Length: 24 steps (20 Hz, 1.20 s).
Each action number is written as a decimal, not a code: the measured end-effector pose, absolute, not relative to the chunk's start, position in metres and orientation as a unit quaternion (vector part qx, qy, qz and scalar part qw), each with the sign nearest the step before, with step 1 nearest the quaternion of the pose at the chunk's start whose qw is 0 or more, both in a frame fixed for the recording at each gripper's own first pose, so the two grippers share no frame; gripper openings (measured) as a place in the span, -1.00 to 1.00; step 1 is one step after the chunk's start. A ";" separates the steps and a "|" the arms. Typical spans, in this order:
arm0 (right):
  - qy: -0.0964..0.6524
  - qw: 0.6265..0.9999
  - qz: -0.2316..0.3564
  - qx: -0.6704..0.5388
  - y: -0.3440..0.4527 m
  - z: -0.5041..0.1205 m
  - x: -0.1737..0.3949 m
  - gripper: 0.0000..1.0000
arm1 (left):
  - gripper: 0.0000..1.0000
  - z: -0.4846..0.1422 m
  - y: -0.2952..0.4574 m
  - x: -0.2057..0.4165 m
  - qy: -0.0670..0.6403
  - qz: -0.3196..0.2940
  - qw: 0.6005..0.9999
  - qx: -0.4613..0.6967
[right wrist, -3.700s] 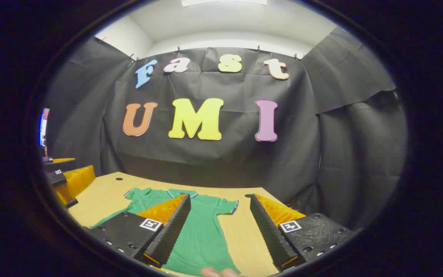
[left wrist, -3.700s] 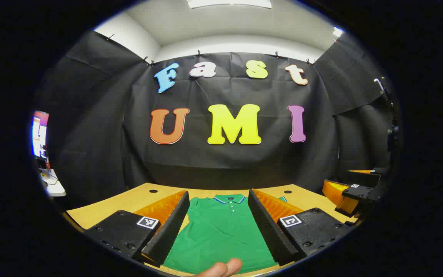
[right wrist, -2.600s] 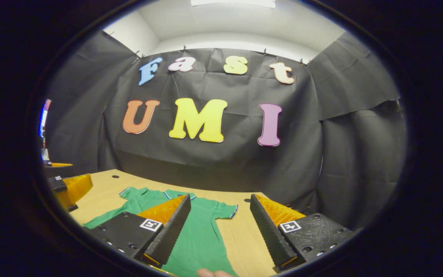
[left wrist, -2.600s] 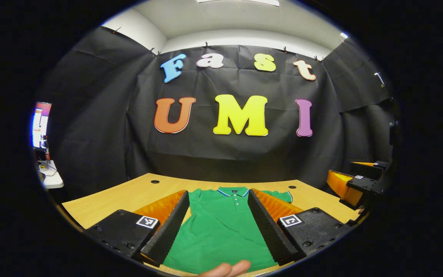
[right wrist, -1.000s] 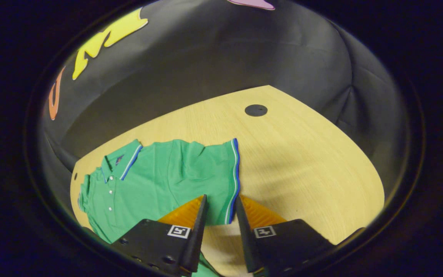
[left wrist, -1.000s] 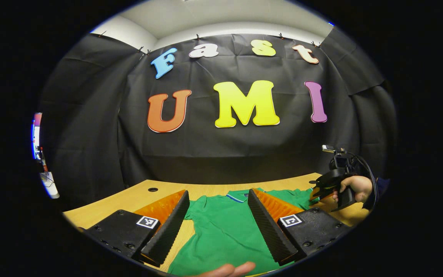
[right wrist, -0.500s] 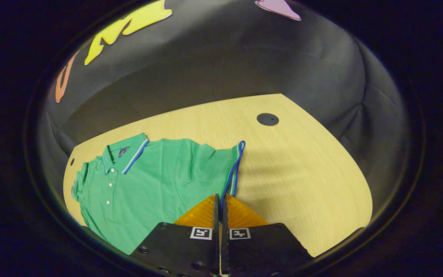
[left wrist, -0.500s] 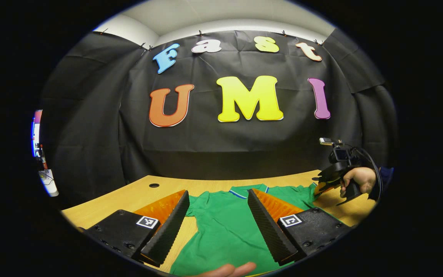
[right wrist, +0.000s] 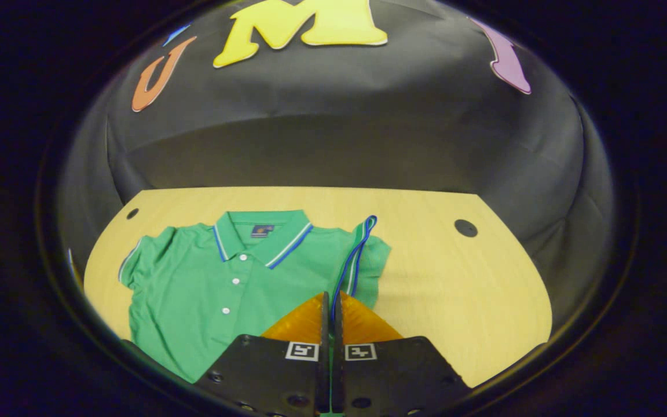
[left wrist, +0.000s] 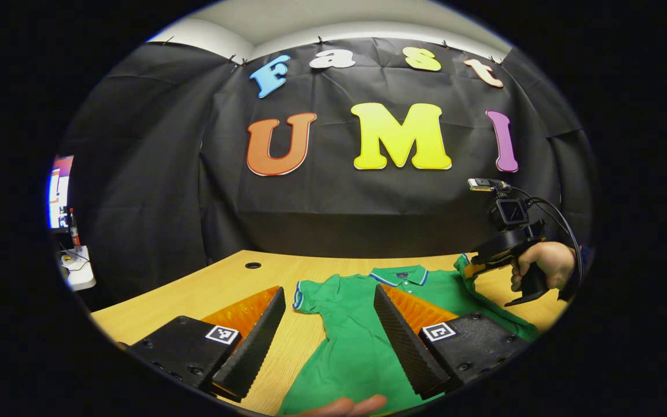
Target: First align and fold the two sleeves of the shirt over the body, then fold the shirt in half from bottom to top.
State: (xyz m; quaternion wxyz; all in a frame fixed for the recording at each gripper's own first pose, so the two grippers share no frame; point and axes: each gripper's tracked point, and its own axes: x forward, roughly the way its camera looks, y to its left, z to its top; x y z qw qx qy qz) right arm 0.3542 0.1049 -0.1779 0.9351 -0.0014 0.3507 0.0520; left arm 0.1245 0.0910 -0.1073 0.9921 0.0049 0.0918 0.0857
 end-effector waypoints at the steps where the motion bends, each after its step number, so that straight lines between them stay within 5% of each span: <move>1: 0.357 0.932 0.060 0.008 0.114 -0.184 0.353 -0.90 | 0.98 -0.110 0.093 0.123 0.095 0.085 0.992 0.001; 5: 0.369 0.924 0.093 0.032 0.134 -0.195 0.344 -0.75 | 0.98 -0.116 0.110 0.120 0.105 0.096 0.990 -0.004; 9: 0.321 0.942 0.090 0.027 0.122 -0.167 0.336 0.73 | 0.97 -0.130 0.119 0.134 0.120 0.099 0.988 -0.025; 10: 0.308 0.947 0.090 0.029 0.118 -0.156 0.331 0.84 | 0.98 -0.134 0.121 0.138 0.127 0.097 0.987 -0.027; 13: 0.265 0.960 0.089 0.025 0.105 -0.124 0.314 0.99 | 0.97 -0.136 0.123 0.152 0.136 0.090 0.986 -0.033; 16: 0.191 0.979 0.067 0.016 0.085 -0.078 0.295 0.84 | 0.97 -0.136 0.131 0.180 0.141 0.092 0.984 -0.048; 24: 0.078 0.996 0.047 -0.011 0.049 -0.031 0.208 0.92 | 0.90 -0.149 0.180 0.263 0.211 0.111 0.969 -0.071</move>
